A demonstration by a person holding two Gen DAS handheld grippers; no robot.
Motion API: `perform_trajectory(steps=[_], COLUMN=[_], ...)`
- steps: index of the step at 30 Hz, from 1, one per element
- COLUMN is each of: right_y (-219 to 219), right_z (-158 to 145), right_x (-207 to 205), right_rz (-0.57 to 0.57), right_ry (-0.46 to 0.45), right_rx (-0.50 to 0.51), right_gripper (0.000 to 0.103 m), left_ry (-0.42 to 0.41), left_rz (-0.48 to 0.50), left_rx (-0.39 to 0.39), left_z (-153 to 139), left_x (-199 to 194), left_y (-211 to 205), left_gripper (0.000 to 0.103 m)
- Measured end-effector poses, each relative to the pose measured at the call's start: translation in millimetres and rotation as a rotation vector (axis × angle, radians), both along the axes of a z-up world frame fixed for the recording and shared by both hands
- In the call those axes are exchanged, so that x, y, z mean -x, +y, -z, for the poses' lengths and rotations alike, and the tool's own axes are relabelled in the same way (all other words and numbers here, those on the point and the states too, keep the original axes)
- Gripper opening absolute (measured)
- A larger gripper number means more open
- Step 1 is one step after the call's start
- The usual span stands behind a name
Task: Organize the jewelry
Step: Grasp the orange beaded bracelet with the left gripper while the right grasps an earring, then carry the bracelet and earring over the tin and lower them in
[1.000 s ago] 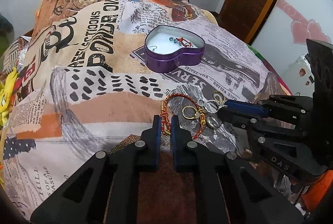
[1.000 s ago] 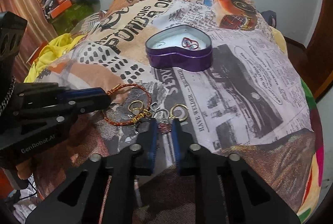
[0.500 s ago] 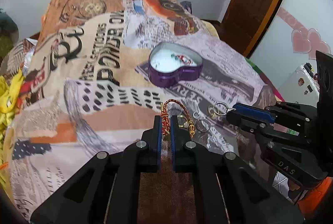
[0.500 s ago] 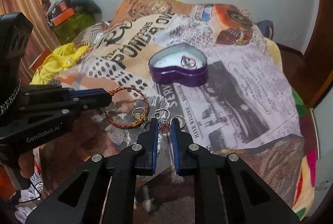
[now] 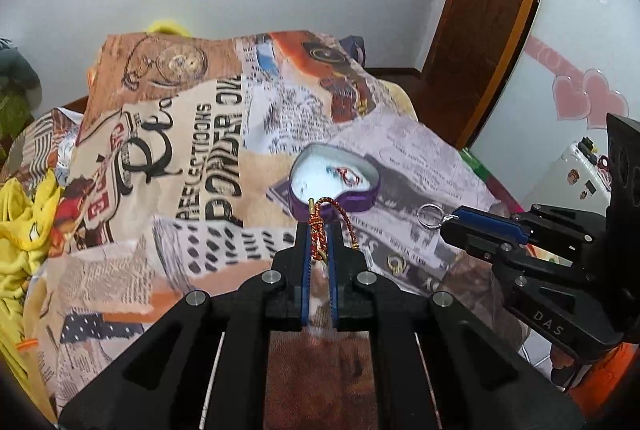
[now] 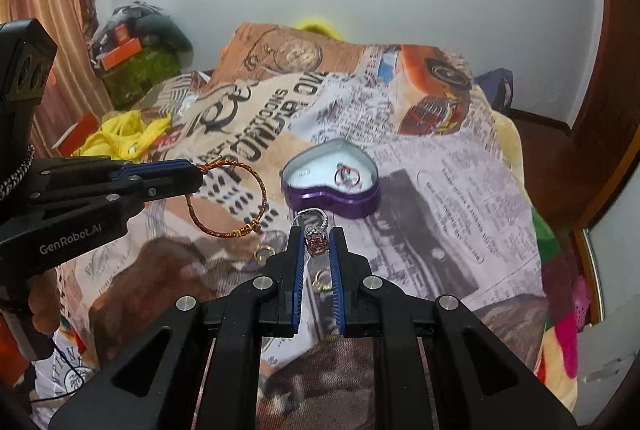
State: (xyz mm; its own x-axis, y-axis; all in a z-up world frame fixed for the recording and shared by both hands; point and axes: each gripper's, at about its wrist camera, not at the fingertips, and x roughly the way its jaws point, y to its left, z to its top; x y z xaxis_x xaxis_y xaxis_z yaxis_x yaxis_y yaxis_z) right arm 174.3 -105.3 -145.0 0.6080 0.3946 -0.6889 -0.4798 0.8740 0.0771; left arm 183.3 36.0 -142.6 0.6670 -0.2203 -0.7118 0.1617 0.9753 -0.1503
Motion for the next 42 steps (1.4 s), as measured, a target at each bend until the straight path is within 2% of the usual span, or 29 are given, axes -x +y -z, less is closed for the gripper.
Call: perform_trajectory(steps=[12,18,30,39,42], right_y=[-4,-2,8,17,20], right_z=[-14,-14,-1,17,25], right_x=[-18,-33,-61,-86,-97], right_rz=[0.027,0.036,0.031,0.005,-0.017], right_ry=[-0.053,-0.061,-0.038,0.016,0.058], right_rx=[-0.015,-0.026,-0.037,-0.031,-0.037], right_gripper=[0.011,0.011,0.011,0.011,0.011], left_ry=[-0.061,-0.069,-0.019,0.030,0.051], left_rz=[-0.012,-0.018,-0.003,0.024,0.024], left_rx=[-0.004,-0.003,0.003,0.016,0.014], left_z=[-19,-18,7,29,39], left_x=[-29,-47,-86,-110,-115], left_y=[-1,0,1,-2,-1], left_gripper=[0.006,0.006,0.006,0.006,0.006])
